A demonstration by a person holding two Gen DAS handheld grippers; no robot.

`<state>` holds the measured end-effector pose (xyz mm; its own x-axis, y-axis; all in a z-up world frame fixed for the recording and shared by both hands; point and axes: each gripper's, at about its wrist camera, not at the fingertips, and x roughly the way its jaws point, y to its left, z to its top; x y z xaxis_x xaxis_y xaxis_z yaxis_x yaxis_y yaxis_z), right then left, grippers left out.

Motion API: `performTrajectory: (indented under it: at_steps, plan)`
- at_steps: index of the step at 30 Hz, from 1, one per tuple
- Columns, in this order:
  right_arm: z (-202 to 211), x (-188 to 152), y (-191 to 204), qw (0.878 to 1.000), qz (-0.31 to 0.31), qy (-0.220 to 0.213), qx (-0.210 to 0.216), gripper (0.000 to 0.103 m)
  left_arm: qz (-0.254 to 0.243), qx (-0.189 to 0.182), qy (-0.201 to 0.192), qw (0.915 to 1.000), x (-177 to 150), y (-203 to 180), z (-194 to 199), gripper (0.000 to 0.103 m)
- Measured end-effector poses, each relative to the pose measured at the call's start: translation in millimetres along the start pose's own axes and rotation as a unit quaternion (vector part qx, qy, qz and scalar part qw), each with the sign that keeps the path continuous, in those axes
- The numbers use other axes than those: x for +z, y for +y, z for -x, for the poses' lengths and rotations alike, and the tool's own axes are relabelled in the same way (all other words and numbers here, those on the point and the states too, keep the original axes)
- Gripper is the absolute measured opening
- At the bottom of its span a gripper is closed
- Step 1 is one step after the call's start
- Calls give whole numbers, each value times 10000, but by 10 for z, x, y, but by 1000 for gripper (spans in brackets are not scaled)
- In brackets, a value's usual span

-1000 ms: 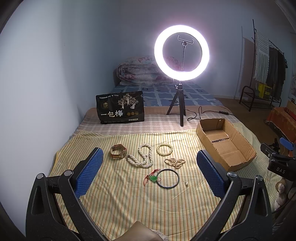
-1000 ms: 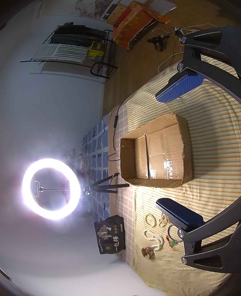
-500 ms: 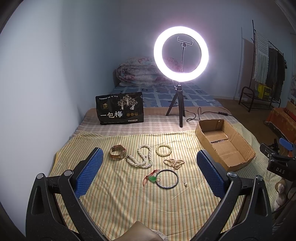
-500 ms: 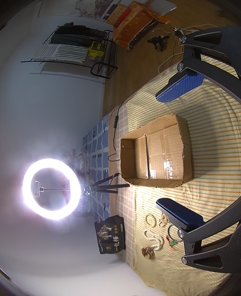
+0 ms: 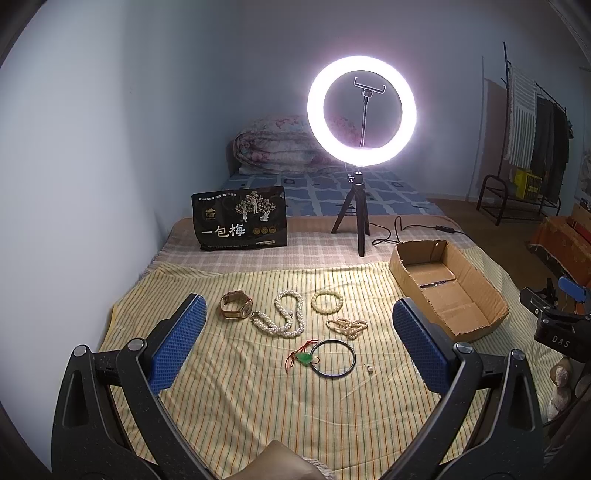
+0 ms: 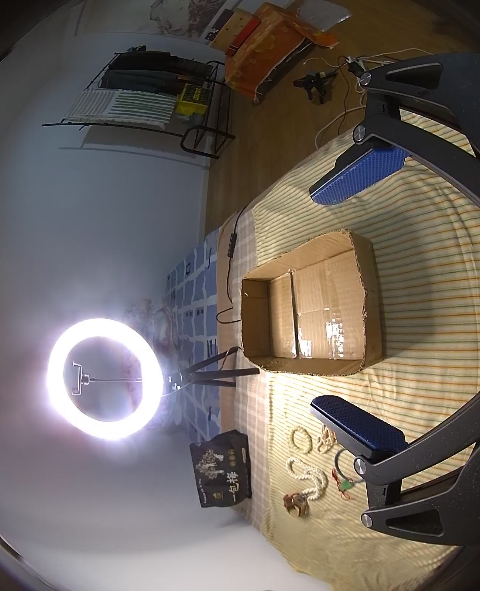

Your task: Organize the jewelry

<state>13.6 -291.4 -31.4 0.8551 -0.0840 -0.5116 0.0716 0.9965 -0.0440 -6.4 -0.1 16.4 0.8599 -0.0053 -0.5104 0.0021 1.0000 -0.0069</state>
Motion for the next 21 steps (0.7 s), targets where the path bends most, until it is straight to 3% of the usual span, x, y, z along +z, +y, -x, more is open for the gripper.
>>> performTrajectory:
  at_steps: [21]
  plan:
    - [52,26,-18,10000,-30,-14,-7,102,-9,-8,-11,10000,-15,-6,12,103]
